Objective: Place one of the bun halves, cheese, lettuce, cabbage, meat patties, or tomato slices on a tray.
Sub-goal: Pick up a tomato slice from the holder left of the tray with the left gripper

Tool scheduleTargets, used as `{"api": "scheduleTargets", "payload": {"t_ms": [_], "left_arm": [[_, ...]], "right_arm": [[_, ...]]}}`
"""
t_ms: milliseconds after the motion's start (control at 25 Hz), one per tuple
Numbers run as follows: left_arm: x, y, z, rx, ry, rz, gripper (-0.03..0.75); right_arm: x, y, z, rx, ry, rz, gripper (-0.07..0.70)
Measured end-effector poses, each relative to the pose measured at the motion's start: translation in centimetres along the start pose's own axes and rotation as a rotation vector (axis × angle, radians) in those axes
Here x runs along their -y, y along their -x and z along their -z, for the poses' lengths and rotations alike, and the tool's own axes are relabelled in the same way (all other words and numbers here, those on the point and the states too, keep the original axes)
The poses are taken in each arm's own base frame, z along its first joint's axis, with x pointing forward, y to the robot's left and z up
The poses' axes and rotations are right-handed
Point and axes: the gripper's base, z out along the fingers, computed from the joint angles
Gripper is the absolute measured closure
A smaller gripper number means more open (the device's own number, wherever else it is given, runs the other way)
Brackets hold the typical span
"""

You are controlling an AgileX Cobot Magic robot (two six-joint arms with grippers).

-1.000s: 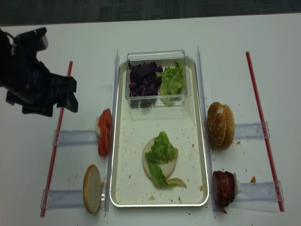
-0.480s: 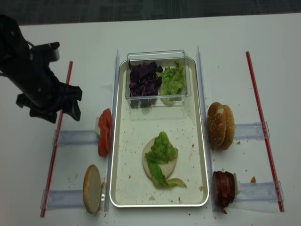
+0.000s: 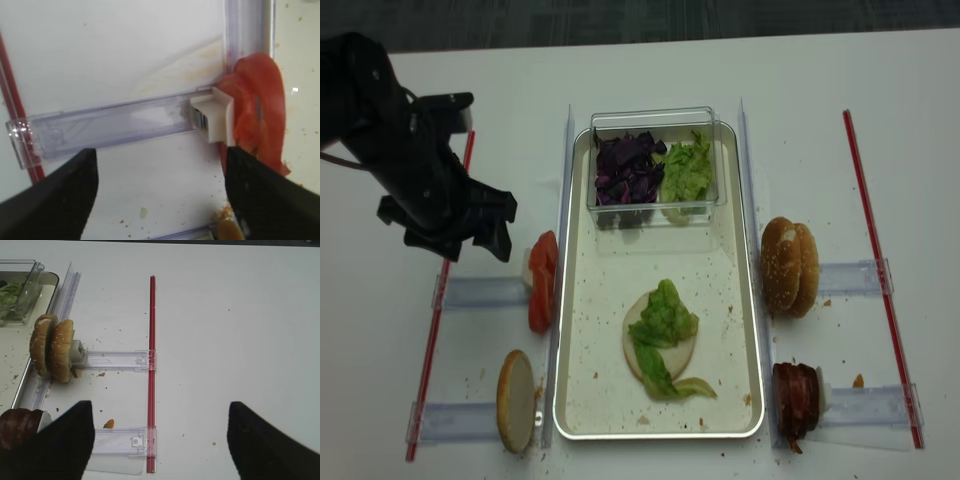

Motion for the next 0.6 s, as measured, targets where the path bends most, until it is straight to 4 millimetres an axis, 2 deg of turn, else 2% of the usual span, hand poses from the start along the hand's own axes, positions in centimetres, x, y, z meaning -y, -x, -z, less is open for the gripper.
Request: {"api": "scheduleTargets", "payload": {"t_ms": [360, 600], "left_arm": [[3.0, 0.9, 1.2, 0.023, -0.005, -0.049, 0.225], [4.9, 0.8, 1.3, 0.008, -0.012, -0.078, 0.225]], "right_arm": [[0.0, 0.0, 0.0, 0.000, 0.000, 0.000, 0.061], [0.0, 0.0, 0.0, 0.000, 0.000, 0.000, 0.061]]}}
